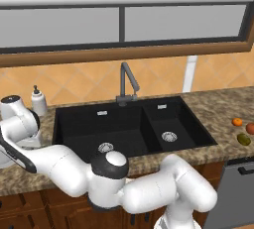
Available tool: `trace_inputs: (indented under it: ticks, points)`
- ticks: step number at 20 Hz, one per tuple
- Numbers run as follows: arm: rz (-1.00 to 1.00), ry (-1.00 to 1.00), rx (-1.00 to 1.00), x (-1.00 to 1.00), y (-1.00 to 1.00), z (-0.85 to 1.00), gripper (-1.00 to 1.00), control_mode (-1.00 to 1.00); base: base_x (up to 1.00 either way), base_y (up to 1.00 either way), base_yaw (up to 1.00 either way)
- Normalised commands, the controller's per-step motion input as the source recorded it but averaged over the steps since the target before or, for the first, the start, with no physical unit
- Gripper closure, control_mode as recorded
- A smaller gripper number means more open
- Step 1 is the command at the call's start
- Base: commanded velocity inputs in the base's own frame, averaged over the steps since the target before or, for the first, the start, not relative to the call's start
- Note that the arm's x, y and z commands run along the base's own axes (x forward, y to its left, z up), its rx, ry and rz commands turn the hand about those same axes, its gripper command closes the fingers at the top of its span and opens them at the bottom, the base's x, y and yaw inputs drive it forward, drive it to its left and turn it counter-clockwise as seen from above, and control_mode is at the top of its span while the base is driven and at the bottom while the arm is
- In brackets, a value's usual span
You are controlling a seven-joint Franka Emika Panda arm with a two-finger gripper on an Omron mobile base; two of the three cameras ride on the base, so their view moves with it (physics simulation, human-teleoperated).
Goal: Put the colander in the sink, put the tangerine, orange, kiwi in the colander, and turn on the sink faucet and pour water over the colander.
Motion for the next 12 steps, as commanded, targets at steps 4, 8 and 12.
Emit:
trace_inputs:
  ticks: [4,8,12]
  points:
    - [-0.09,0.00,-0.02,0.24,0.25,-0.24,-1.00,-1.00,0.00,0.00,0.00]
    - [-0.10,0.00,-0.02,0.18,0.21,-0.25,-1.00,-1.00,0.00,0.00,0.00]
    - [-0.10,0.00,-0.01,0.02,0.16,-0.27,1.00,-1.00,0.00,0.00,0.00]
